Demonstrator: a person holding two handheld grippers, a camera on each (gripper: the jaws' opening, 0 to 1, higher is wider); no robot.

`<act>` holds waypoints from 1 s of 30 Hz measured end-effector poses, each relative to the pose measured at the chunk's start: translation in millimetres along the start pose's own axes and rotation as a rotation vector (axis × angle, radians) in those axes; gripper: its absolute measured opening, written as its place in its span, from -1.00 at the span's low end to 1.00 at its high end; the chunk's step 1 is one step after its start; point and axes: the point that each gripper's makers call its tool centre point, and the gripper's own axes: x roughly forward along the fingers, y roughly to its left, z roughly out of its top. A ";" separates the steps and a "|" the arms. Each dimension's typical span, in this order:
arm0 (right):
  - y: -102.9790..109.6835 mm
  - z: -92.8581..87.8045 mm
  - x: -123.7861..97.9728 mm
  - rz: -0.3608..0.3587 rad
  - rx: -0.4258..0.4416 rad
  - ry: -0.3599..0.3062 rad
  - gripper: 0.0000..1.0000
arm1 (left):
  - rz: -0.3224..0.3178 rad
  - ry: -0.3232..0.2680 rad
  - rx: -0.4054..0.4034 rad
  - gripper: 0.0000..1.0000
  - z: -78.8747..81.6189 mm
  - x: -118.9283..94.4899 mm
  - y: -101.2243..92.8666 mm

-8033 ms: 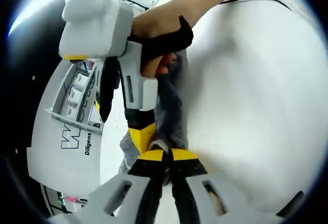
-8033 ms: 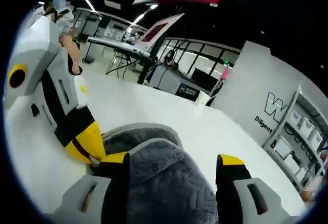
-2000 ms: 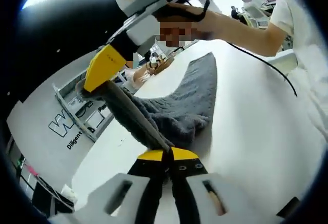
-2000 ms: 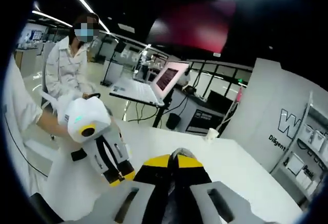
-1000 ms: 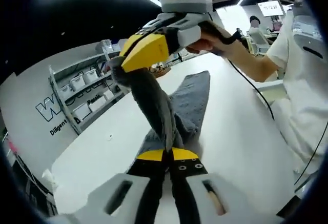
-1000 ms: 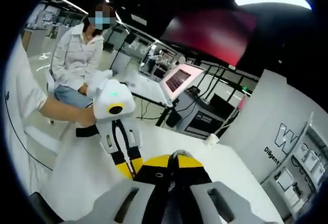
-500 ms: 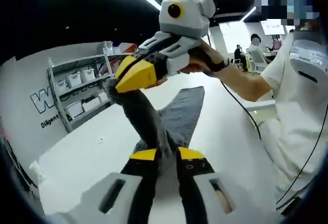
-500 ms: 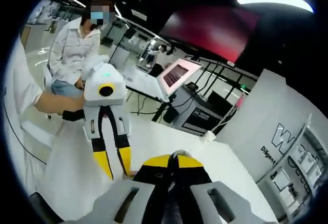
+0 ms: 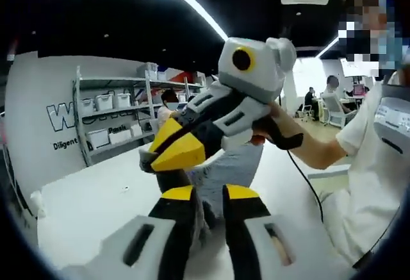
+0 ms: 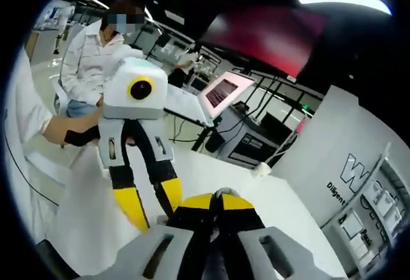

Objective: Open the folded towel by lifting each exposed corner and separating the folded layers until the towel lies flat within the target outline without major curled edges

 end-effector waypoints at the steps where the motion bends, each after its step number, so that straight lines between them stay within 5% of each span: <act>1: -0.1 0.1 0.2 -0.001 -0.002 0.002 -1.00 | 0.001 -0.001 -0.001 -0.74 1.2 1.5 0.3; 6: 1.8 0.5 -1.0 -0.016 -0.022 0.007 -1.00 | 0.022 0.015 -0.021 -0.72 1.2 7.1 2.6; 15: -0.7 0.2 -9.3 -0.037 -0.009 -0.010 -1.00 | 0.165 0.054 0.064 -0.61 0.0 0.5 21.4; 21: 2.5 -0.4 -7.1 -0.039 -0.023 0.001 -1.00 | 0.140 -0.014 -0.031 -0.37 10.5 15.9 20.8; 30: -2.2 4.2 -16.8 -0.057 -0.020 -0.034 -1.00 | 0.099 -0.043 -0.115 -0.71 20.1 20.6 26.0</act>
